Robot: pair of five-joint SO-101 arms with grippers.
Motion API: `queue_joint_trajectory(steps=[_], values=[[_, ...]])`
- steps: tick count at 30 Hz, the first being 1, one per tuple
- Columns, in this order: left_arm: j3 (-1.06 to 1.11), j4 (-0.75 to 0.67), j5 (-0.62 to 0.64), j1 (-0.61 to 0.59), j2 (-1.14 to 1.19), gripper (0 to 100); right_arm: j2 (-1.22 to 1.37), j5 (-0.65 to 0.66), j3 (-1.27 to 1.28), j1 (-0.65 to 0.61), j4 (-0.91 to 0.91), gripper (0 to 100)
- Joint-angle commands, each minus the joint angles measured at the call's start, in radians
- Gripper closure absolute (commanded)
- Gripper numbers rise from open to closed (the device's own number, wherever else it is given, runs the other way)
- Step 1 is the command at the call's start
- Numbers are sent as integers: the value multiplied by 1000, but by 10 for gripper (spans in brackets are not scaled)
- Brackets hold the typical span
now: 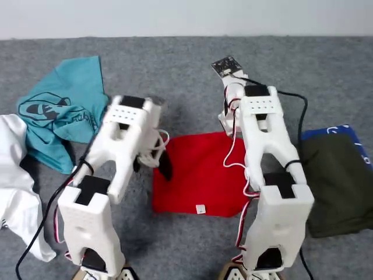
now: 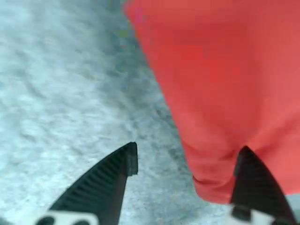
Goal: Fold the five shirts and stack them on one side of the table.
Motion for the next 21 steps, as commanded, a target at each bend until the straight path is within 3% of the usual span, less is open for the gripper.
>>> queue_joint_trajectory(steps=[1, 5, 14, 21], values=[[-113, 58, -11, -37, -54, 676, -94, -2, -41, -5, 114, 831], [-134, 18, -5, -37, -35, 676, -93, -3, -41, -2, 156, 832], [-153, -394, 115, -43, 161, 676, -93, -3, 135, 1, -44, 832], [-254, -407, 115, -63, 265, 676, -93, -3, 290, -4, -312, 832]])
